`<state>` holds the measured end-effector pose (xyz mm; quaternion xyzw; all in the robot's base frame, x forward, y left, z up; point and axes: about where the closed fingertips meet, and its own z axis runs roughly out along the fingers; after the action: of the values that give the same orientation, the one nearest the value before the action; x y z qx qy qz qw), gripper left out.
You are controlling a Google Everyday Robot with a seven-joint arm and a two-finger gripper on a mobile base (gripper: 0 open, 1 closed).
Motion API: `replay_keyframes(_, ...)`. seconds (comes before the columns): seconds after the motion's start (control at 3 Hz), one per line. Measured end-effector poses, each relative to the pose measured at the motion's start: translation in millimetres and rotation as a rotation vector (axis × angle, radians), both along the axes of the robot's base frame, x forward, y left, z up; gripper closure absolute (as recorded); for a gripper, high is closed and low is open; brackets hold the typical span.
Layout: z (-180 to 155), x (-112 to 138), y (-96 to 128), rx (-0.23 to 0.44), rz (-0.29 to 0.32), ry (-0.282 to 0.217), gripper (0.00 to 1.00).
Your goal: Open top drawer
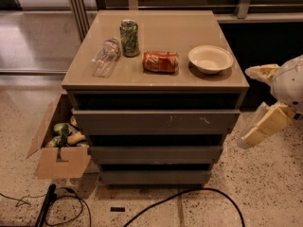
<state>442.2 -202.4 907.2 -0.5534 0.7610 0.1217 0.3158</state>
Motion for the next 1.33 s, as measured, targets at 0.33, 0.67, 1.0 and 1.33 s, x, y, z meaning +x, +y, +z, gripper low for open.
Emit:
replay_keyframes(0.33, -45.8, -10.0, 5.0, -0.018, -0.021, 0.094, 0.00)
replay_keyframes(0.67, -95.2, -13.7, 9.1, -0.042, -0.025, 0.163, 0.00)
replay_keyframes(1.0, -144.7, -6.5, 18.2, -0.054, -0.017, 0.196, 0.00)
replay_keyframes(1.33, -157.4, 6.6, 30.9, -0.036, -0.007, 0.181, 0.00)
